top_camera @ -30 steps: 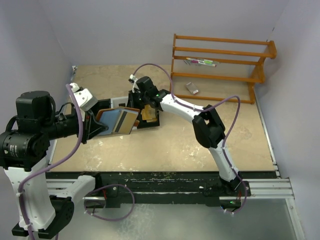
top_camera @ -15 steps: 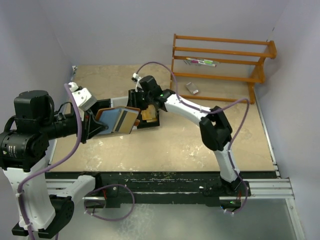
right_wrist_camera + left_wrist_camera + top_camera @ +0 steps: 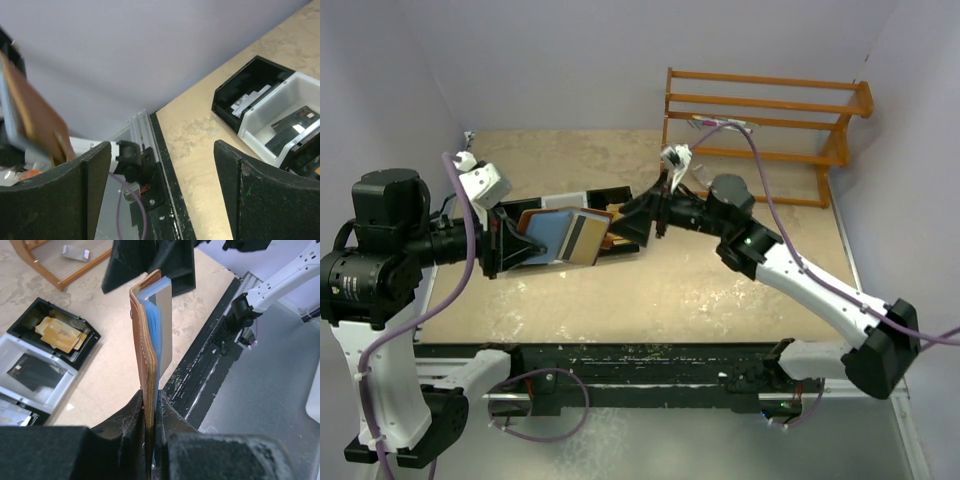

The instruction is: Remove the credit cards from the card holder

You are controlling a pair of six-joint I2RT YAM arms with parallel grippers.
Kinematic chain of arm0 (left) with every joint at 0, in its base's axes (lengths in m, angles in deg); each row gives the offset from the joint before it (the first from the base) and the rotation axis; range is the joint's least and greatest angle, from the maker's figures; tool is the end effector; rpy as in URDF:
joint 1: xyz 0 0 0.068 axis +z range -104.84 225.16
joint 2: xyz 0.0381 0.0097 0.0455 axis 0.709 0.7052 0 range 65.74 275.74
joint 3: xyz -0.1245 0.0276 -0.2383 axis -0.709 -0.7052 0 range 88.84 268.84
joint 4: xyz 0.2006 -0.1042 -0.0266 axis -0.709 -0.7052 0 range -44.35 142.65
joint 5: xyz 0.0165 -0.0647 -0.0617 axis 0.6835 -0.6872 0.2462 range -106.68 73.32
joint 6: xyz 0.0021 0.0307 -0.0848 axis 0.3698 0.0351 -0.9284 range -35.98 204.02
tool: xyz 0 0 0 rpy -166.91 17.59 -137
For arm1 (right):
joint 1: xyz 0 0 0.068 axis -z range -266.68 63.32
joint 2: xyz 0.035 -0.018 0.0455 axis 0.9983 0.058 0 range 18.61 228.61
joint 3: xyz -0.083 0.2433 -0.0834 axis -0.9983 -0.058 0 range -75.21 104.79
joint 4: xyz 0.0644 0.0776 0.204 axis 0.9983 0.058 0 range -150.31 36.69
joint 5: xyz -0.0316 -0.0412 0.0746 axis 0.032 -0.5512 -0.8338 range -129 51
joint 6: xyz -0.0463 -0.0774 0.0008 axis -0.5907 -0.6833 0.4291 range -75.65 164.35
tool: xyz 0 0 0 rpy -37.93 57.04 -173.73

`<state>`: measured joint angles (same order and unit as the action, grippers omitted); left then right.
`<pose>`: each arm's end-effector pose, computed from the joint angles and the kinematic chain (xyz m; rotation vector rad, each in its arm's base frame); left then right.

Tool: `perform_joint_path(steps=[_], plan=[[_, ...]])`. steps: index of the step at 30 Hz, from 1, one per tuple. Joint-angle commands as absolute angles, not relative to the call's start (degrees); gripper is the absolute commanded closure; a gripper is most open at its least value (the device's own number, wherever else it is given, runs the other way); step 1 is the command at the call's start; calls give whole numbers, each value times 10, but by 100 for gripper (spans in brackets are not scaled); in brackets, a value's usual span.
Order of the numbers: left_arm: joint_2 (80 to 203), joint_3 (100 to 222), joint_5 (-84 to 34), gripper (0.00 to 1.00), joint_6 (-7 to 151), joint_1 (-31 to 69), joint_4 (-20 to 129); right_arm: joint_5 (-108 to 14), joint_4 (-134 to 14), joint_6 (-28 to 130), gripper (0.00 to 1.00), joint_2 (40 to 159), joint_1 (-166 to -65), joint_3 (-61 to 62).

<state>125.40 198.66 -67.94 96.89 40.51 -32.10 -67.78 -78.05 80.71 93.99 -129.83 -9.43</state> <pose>0.0725 -0.0691 0.4670 0.7935 1.8787 -0.8719 0.2016 0.2422 0.4112 -0.5543 1.5328 1.4610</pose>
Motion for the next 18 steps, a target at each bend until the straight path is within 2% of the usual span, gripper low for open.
perform_joint_path(steps=[1, 5, 9, 18], plan=[[1267, 1992, -748, 99, 943, 404, -281, -761, -892, 825, 14, 875, -1294, -203], [1283, 1991, -791, 99, 919, 404, -270, -806, -1010, 866, 12, 817, -1294, -270], [1296, 1991, -817, 99, 908, 405, -268, -844, -1100, 916, 9, 796, -1296, -277], [1300, 1981, -836, 99, 900, 406, -273, -793, -1092, 947, 8, 829, -1331, -211]])
